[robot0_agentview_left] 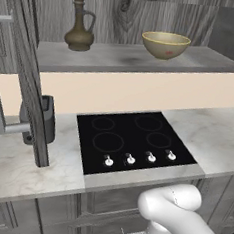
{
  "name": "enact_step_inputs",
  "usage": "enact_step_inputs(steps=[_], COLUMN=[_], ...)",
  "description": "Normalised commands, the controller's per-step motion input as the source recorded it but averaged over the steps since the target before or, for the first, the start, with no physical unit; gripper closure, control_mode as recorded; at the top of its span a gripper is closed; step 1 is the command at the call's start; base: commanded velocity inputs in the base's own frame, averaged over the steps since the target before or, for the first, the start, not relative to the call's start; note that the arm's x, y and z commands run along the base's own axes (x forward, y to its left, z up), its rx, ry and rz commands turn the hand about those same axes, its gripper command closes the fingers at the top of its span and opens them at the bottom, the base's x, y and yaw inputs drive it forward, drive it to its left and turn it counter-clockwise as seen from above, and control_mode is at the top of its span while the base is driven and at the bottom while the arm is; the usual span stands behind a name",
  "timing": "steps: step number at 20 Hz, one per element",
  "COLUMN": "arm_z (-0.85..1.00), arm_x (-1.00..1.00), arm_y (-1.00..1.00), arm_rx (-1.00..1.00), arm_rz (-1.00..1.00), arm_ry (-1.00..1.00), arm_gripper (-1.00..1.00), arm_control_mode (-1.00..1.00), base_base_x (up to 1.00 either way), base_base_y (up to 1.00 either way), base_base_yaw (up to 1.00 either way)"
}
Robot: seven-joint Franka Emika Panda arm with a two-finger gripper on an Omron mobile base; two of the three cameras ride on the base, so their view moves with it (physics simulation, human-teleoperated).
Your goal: Pick the mug and place it in the sink. Pick the bowl and place it in the open cabinet and then close the cabinet.
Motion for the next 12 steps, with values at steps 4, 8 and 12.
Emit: enact_step_inputs(steps=[4,8,12], arm_z=[-0.17,-0.09,0.0], arm_x=[0.16,0.18,0.32], arm_y=[-0.11,-0.27,-0.1], arm_rx=[-0.13,-0.06,-0.02], arm_rz=[0.0,-0.01,-0.04], arm_ry=[0.0,0.0,0.0], arm_gripper=[-1.0,-1.0,-1.0], arm_control_mode=[-1.0,-1.0,-1.0], base_base_x=[0.0,0.0,0.0], base_base_y=[0.0,0.0,0.0], base_base_yaw=[0.0,0.0,0.0])
